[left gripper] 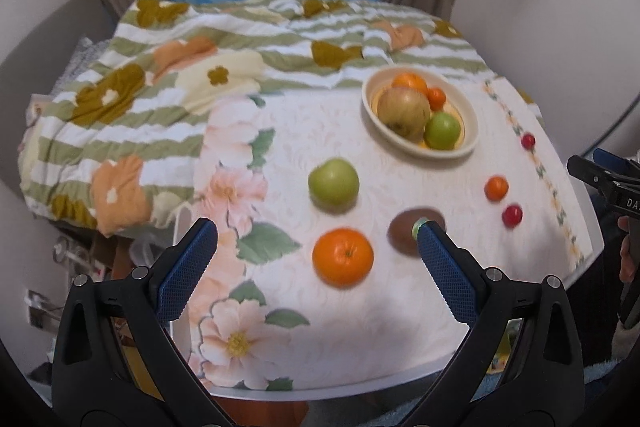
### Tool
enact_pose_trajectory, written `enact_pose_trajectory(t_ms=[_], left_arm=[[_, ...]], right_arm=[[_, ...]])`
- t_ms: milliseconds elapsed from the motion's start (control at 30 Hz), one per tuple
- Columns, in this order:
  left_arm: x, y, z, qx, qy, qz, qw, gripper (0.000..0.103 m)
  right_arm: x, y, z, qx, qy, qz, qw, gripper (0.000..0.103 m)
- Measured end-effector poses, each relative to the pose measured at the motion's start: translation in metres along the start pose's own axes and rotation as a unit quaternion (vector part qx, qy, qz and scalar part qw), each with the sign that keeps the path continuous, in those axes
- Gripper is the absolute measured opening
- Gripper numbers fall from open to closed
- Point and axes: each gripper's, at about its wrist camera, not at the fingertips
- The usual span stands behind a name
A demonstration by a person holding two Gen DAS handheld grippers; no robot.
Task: Organize fruits
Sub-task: 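Withdraw both tools from the bowl toward the remaining fruits, then grasp the large orange with the left tool while the right tool grasps a red tomato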
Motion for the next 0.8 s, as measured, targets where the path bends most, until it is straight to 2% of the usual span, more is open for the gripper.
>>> enact_pose_trajectory(t_ms=[167, 633, 700, 800], left_arm=[[-0.005, 0.025, -0.017, -0.030, 0.022, -0.010, 0.9993, 0.103], [0.007, 0.100, -0.043, -0.061, 0.064, -0.043, 0.9952, 0.103], [0.008, 0.107, -0.044, -0.068, 0.065, -0.048, 0.9944, 0.100], [0.009, 0.113, -0.046, -0.078, 0.062, -0.053, 0.9936, 0.090]], right_arm=[[-0.003, 0.015, -0.026, -0.025, 0.020, -0.009, 0.999, 0.103], [-0.003, 0.066, -0.068, -0.049, 0.037, -0.020, 0.998, 0.102], [-0.003, 0.070, -0.069, -0.050, 0.040, -0.020, 0.998, 0.100], [-0.002, 0.076, -0.070, -0.053, 0.048, -0.019, 0.997, 0.097]])
Point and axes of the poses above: each gripper's, at about its wrist camera, not at the fingertips, and y roughly the way its jaws point, x to its right, z to its top, and after that the axes turned 9 degrees about -y, right-handed
